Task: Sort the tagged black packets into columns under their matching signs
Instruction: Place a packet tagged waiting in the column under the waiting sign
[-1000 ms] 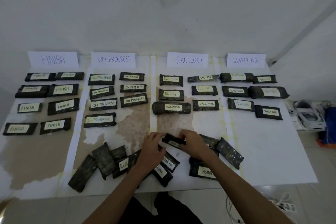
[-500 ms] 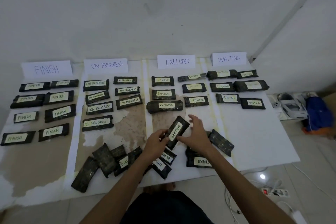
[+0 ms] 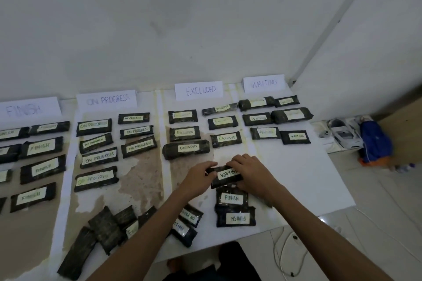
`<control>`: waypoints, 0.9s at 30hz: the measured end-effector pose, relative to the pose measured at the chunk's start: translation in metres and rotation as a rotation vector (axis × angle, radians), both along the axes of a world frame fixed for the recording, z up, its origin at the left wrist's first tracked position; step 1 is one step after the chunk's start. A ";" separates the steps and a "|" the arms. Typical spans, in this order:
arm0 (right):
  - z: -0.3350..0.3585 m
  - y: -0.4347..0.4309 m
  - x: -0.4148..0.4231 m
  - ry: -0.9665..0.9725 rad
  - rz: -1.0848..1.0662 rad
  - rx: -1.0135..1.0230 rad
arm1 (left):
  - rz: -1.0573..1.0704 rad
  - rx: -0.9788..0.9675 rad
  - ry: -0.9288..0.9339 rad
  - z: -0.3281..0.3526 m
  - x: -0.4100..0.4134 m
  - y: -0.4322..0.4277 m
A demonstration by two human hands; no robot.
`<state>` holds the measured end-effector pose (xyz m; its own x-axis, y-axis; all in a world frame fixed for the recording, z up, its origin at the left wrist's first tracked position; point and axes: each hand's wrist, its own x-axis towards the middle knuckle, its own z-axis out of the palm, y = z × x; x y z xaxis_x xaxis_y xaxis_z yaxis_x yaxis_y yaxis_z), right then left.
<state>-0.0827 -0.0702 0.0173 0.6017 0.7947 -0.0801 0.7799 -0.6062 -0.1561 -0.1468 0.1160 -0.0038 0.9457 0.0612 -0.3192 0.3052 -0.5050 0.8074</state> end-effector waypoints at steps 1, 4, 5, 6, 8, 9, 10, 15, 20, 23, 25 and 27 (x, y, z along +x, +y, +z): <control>0.000 -0.009 0.010 0.006 -0.033 -0.008 | 0.014 0.000 -0.003 -0.001 0.009 -0.007; -0.006 -0.041 0.044 0.051 -0.146 -0.042 | 0.032 0.023 -0.018 -0.009 0.036 -0.030; -0.010 -0.053 0.057 0.063 -0.184 -0.065 | 0.023 0.036 -0.017 -0.011 0.045 -0.038; -0.016 -0.064 0.070 0.072 -0.221 -0.089 | 0.010 0.050 -0.015 -0.014 0.053 -0.046; -0.028 -0.085 0.096 0.098 -0.289 -0.125 | -0.023 0.088 -0.014 -0.024 0.071 -0.062; -0.033 -0.095 0.108 0.111 -0.312 -0.132 | -0.036 0.109 -0.009 -0.029 0.079 -0.070; -0.040 -0.103 0.119 0.123 -0.330 -0.131 | -0.045 0.132 -0.004 -0.034 0.088 -0.077; -0.064 -0.124 0.160 0.173 -0.315 -0.091 | -0.061 0.178 0.010 -0.057 0.118 -0.105; -0.087 -0.132 0.167 0.224 -0.250 -0.016 | -0.058 0.209 0.021 -0.073 0.127 -0.123; -0.091 -0.136 0.168 0.244 -0.236 0.010 | -0.048 0.217 0.011 -0.077 0.123 -0.131; -0.089 -0.138 0.168 0.237 -0.228 -0.005 | -0.046 0.222 -0.004 -0.076 0.117 -0.133; -0.084 -0.139 0.163 0.207 -0.229 0.003 | -0.048 0.232 -0.022 -0.073 0.109 -0.134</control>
